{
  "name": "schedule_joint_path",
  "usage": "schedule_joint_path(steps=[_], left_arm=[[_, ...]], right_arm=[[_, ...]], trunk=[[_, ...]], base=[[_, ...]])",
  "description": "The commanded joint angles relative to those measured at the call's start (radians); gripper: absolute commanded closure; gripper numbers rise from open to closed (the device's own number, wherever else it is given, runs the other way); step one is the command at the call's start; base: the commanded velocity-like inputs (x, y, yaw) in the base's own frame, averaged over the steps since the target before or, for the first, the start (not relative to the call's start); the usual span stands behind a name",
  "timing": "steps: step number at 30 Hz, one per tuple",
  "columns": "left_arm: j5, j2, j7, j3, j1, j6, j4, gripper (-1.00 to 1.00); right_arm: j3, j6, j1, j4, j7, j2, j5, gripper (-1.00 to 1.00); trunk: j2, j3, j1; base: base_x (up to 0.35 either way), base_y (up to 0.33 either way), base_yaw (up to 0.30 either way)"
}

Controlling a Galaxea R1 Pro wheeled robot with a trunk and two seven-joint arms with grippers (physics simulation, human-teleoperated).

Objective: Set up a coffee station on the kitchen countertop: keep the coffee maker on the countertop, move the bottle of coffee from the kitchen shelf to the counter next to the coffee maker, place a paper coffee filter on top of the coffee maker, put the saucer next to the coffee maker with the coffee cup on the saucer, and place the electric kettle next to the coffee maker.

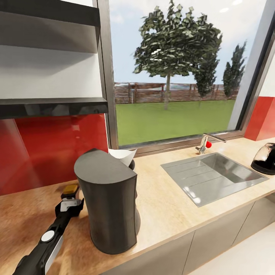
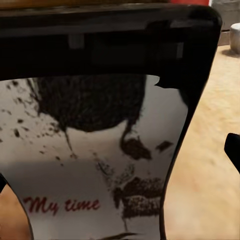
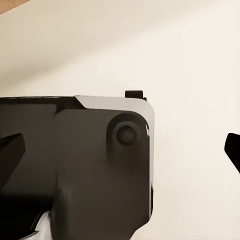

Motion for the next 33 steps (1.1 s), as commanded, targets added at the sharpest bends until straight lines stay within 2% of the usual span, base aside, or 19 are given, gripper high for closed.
schedule_joint_path(steps=[1,13,27,33], left_arm=[[0.007,0.000,-0.004,0.001,0.000,-0.003,0.001,-1.00],[0.007,0.001,-0.004,0.001,0.001,-0.004,0.001,-1.00],[0.007,0.000,-0.004,0.001,0.001,-0.003,0.001,-1.00],[0.007,0.000,-0.004,0.001,0.001,-0.004,0.001,-1.00]], right_arm=[[-0.009,-0.003,0.000,0.001,0.003,0.000,0.010,-1.00],[-0.009,-0.003,0.000,0.001,0.003,0.000,0.010,-1.00],[-0.009,-0.003,0.000,0.001,0.003,0.000,0.010,-1.00],[-0.009,-0.003,0.000,0.001,0.003,0.000,0.010,-1.00]], trunk=[[-0.001,0.000,0.000],[-0.001,0.000,0.000],[-0.001,0.000,0.000],[-0.001,0.000,0.000]], base=[[0.000,0.000,0.000],[-0.009,0.000,0.000],[-0.296,-0.061,0.000],[-0.101,-0.055,0.000]])
